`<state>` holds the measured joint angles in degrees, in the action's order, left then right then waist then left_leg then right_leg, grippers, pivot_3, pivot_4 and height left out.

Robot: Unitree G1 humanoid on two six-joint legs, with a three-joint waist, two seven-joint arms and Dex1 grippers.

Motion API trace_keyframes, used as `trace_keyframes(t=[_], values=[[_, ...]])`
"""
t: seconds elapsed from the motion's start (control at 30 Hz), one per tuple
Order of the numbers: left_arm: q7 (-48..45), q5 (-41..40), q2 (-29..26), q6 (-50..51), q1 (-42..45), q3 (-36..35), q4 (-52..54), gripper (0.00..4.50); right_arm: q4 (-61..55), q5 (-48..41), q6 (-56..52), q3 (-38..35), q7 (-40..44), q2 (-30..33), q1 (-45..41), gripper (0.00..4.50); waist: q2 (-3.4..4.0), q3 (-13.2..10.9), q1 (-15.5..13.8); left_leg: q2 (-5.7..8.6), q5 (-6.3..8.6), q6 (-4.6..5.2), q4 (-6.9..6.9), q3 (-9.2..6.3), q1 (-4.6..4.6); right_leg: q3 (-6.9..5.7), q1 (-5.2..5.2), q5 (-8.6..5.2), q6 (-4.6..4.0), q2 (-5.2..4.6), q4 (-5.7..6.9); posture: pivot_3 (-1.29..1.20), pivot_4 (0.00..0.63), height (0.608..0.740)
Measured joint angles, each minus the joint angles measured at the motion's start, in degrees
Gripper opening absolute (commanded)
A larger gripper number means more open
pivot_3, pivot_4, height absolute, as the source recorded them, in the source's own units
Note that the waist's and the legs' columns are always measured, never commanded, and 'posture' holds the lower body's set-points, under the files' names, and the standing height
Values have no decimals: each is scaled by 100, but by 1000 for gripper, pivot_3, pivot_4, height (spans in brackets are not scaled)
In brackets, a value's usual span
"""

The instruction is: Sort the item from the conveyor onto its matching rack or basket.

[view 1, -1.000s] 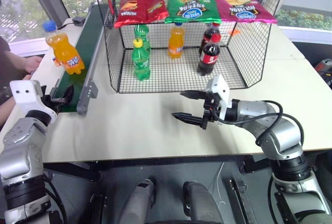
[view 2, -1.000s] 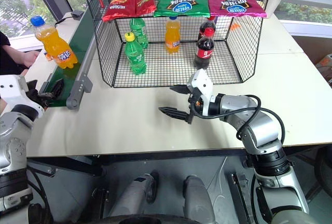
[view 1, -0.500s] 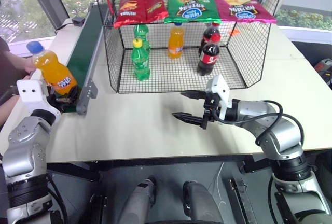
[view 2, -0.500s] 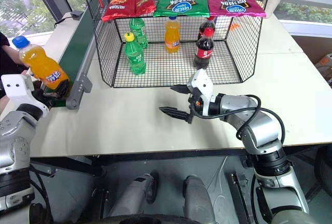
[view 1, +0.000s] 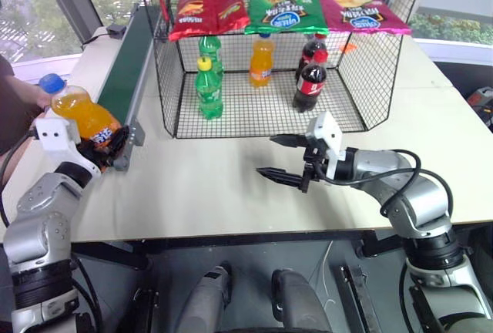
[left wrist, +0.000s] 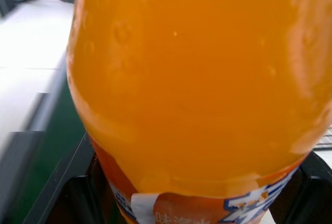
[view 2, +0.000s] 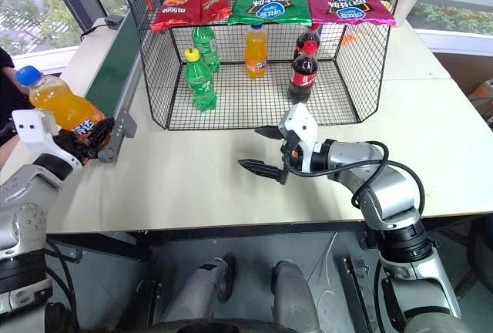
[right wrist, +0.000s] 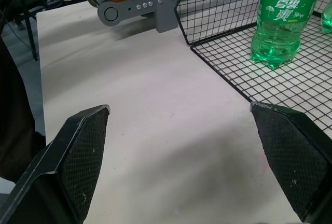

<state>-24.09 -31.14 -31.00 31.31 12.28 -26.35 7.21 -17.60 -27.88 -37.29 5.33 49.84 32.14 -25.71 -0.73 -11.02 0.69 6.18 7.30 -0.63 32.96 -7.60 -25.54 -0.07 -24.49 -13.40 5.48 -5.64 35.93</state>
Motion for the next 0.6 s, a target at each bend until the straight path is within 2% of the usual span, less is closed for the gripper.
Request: trace_keyframes(t=[0.13,0.23,0.4,0.6], values=[[-499,-207,-239,336,264,485,199,2996,-42,-58,-77,-4,-19,-5,-98,4500,-4,-2,-21,0,0,0,1,-1,-4,-1,1,0,0,0,-5,0,150,738],[-982,-203,-277,361,631,1131,253,2996,-45,-110,-177,-19,-130,-70,-316,4500,-4,-2,-11,1,0,0,1,0,-4,-2,3,0,0,0,-10,0,150,738],[-1734,131,-122,189,1108,2406,41,2996,-47,-197,-234,-41,-203,-115,-534,4500,-4,-3,2,1,5,0,-6,3,-5,-2,-1,1,0,1,-18,0,150,738],[-2414,621,113,-314,1410,3249,-358,2996,-44,-220,-243,-123,-183,36,-579,4500,-2,-4,-7,-1,9,-1,-5,5,-6,-1,-2,1,0,4,-18,0,150,738]])
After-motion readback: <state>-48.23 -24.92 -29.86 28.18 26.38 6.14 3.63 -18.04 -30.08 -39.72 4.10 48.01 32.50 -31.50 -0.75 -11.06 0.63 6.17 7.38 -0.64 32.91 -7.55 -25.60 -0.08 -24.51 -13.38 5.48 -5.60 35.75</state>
